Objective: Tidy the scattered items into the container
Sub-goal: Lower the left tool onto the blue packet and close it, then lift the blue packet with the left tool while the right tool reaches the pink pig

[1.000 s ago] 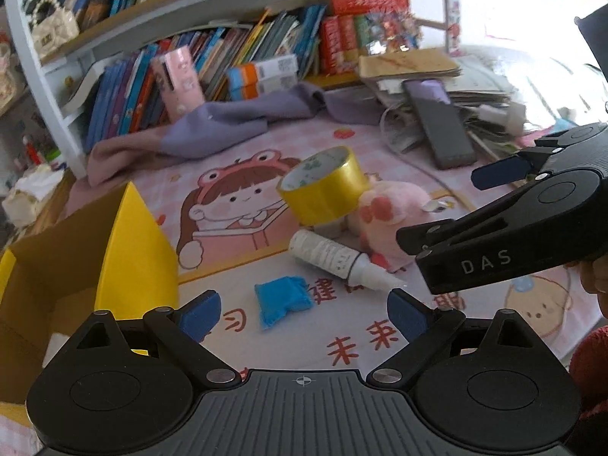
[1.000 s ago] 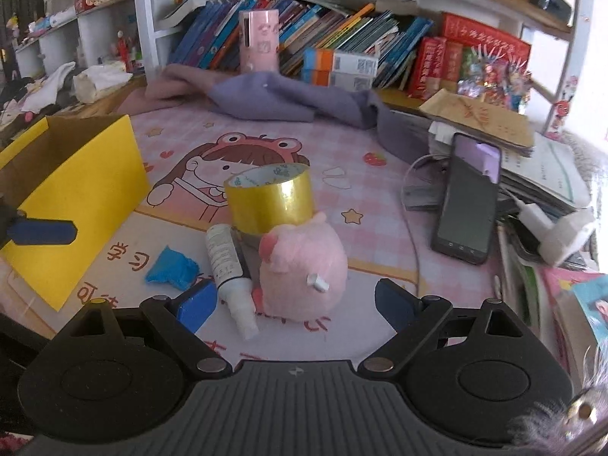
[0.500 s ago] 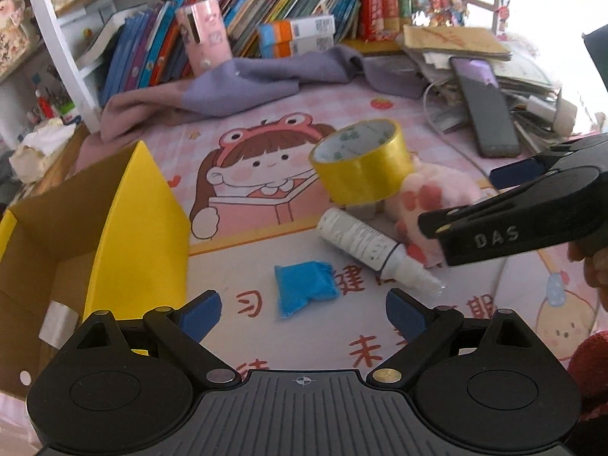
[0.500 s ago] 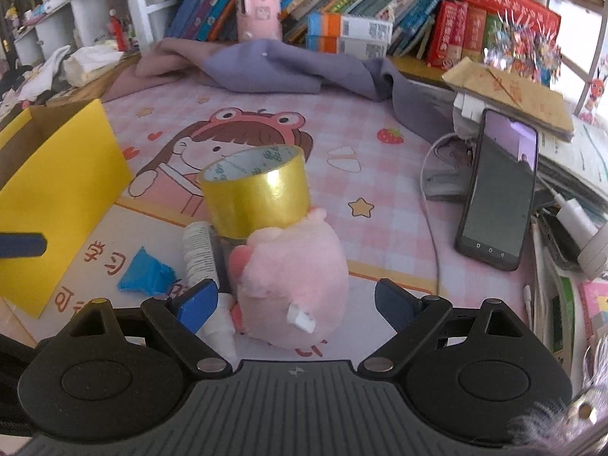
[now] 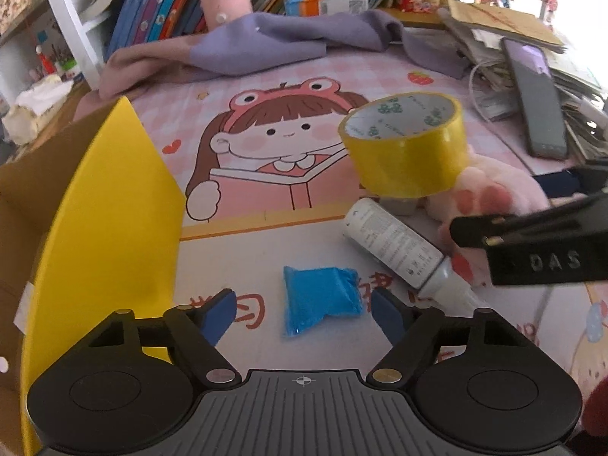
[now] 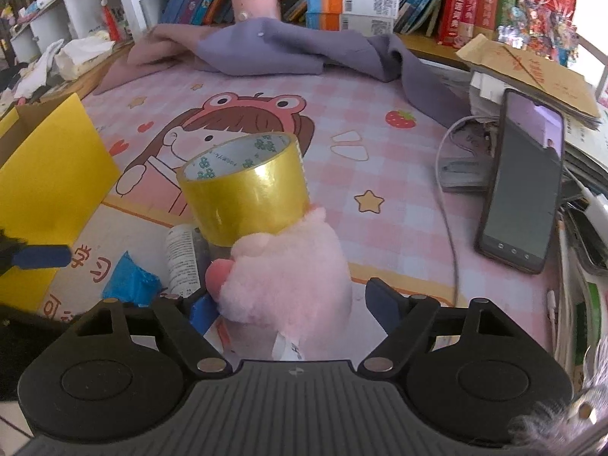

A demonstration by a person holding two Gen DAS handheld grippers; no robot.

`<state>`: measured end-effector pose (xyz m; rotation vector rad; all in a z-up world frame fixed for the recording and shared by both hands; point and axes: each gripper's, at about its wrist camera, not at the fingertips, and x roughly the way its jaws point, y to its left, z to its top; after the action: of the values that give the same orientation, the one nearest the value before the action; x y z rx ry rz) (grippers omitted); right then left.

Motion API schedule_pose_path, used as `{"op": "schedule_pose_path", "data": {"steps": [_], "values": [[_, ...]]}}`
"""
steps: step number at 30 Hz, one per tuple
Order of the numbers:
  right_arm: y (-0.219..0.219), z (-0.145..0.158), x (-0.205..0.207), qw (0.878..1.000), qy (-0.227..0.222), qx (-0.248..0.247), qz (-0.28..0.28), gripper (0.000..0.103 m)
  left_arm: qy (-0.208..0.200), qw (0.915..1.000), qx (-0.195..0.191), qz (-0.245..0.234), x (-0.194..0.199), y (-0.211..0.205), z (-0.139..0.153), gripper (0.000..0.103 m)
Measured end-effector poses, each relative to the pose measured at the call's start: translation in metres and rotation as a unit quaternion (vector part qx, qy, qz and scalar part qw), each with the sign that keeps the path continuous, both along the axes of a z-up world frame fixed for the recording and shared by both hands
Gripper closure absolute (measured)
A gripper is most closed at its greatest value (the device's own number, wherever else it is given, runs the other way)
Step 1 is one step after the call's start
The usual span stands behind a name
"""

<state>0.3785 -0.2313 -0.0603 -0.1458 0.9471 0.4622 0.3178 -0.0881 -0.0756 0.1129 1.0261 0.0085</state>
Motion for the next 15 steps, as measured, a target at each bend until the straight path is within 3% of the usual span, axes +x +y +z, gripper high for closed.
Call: {"op": "schedule_pose_path", "data": {"steps": [7, 15], "values": [[0.000, -0.006, 0.009, 1.000, 0.014, 0.005, 0.007, 0.024, 0.020, 0.9998, -0.008, -0.004, 0.011, -0.005, -0.009, 0.039], [0.000, -0.010, 0.013, 1.000, 0.025, 0.012, 0.014, 0.026, 0.034, 0.9983, -0.042, 0.022, 0.014, 0.002, -0.013, 0.055]]}}
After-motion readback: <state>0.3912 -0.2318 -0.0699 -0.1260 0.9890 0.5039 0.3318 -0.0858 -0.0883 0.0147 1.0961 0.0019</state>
